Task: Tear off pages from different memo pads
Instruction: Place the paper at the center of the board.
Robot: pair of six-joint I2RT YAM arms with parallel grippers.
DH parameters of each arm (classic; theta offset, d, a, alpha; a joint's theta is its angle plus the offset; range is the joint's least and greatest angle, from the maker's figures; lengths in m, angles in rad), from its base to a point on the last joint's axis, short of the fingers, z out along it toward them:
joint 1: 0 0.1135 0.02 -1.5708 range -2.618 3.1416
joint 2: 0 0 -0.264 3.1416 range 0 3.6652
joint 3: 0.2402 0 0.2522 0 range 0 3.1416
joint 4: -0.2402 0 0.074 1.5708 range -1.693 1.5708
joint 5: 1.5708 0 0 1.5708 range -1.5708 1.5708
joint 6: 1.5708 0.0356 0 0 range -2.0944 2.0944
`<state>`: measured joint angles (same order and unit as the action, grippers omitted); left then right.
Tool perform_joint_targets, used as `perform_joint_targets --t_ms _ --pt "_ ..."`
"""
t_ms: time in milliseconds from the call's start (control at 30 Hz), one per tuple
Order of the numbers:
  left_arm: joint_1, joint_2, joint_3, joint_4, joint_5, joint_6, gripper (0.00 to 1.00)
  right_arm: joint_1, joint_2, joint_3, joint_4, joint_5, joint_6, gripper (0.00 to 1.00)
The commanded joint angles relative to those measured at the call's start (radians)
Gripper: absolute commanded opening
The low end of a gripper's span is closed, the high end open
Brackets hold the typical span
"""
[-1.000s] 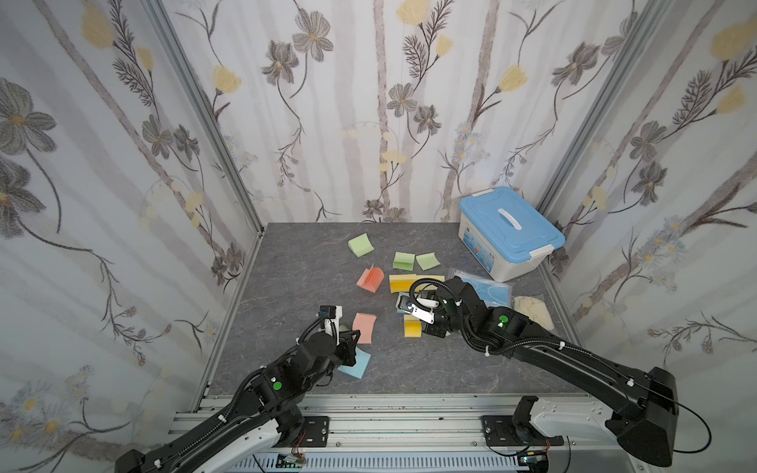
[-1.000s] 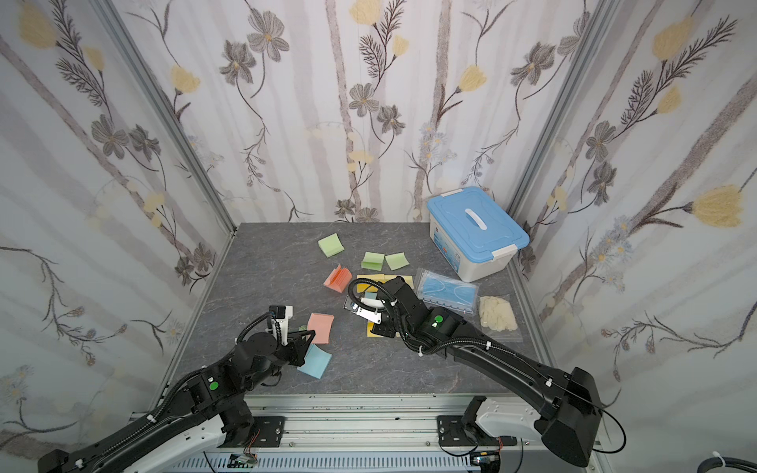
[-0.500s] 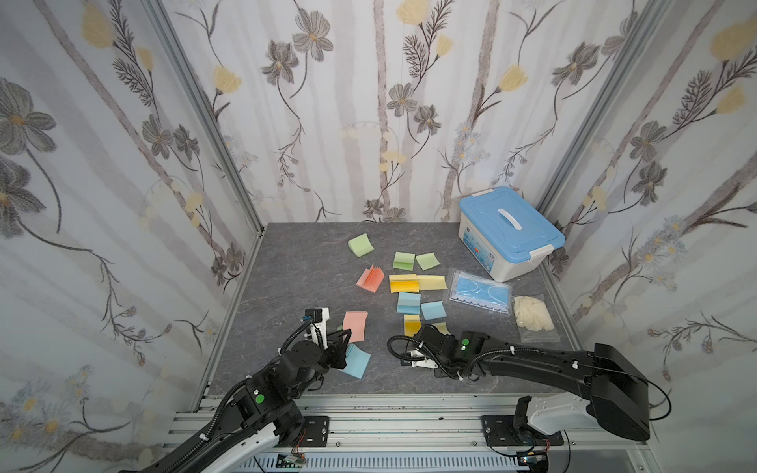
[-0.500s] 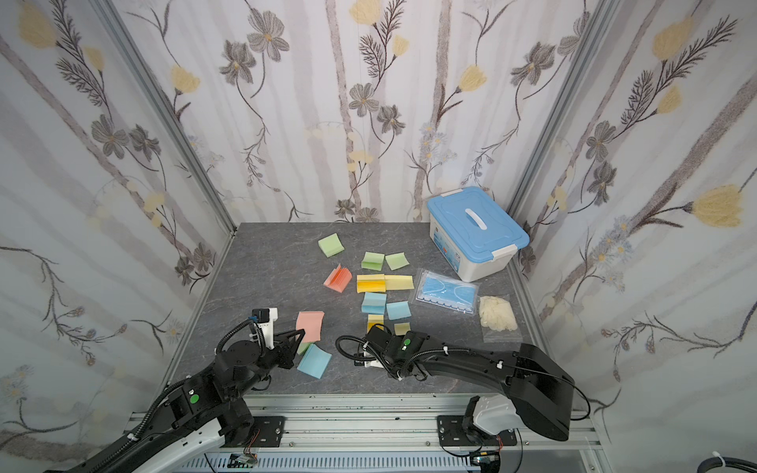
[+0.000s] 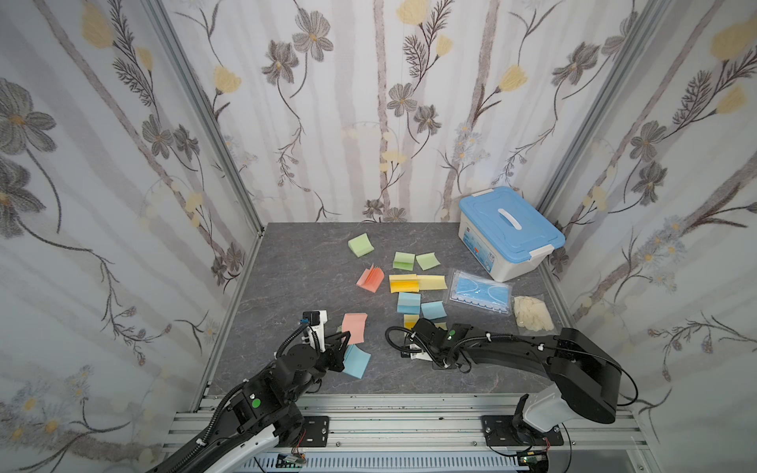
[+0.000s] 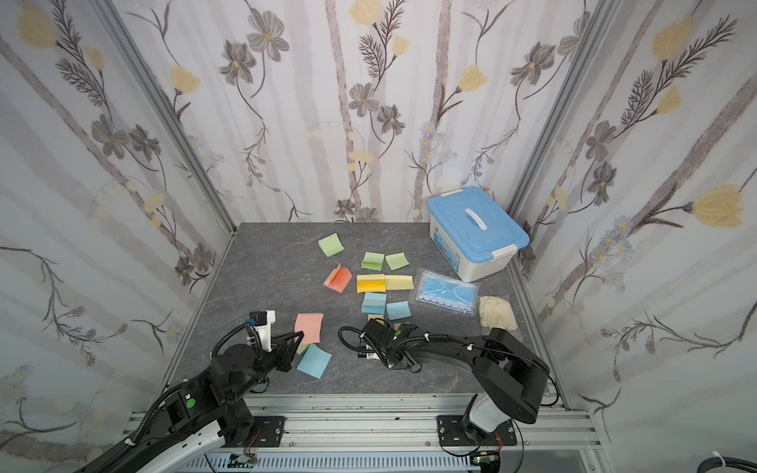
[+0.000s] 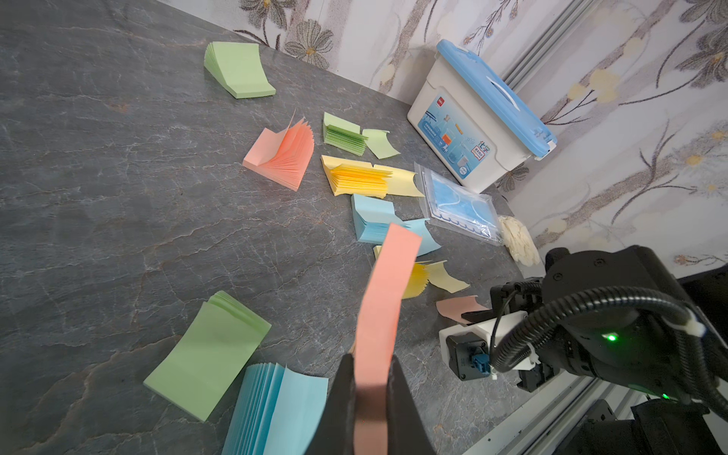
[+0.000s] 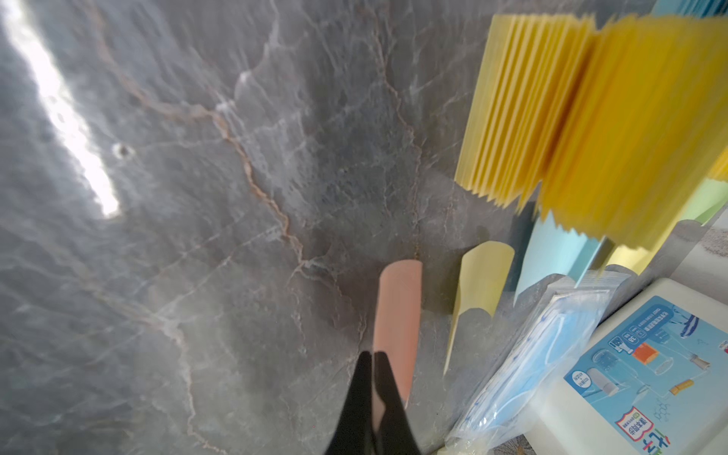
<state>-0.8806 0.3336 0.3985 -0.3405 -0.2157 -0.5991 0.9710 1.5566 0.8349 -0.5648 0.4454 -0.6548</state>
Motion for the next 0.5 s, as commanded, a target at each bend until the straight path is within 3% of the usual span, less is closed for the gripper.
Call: perform_joint_targets --t_ms 0,67,267,333,433,467 --pt "0.001 -0.002 -0.001 0.014 0.0 -0.01 0.0 0.001 0.009 -0.002 -0.003 -0.012 0.017 0.17" --pt "0.001 0.002 0.002 0.012 0.007 -0.011 0.0 0.003 -0.023 -0.004 -0.036 -0.083 0.018 0.47" --pt "0.002 0.044 0.032 -0.008 0.022 -0.03 0.0 0.009 -0.186 0.053 -0.149 -0.262 0.04 0.63" --pt "0.0 0.063 0.027 0.019 0.044 -0.049 0.0 0.01 -0.256 0.063 -0.153 -0.228 0.057 0.72" --pt "0.0 0.109 0.005 0.101 0.094 -0.103 0.0 0.008 -0.363 0.087 -0.148 -0.153 0.099 1.0" --pt "0.001 0.135 -0.007 0.14 0.116 -0.133 0.0 0.008 -0.397 0.091 -0.137 -0.126 0.124 1.0"
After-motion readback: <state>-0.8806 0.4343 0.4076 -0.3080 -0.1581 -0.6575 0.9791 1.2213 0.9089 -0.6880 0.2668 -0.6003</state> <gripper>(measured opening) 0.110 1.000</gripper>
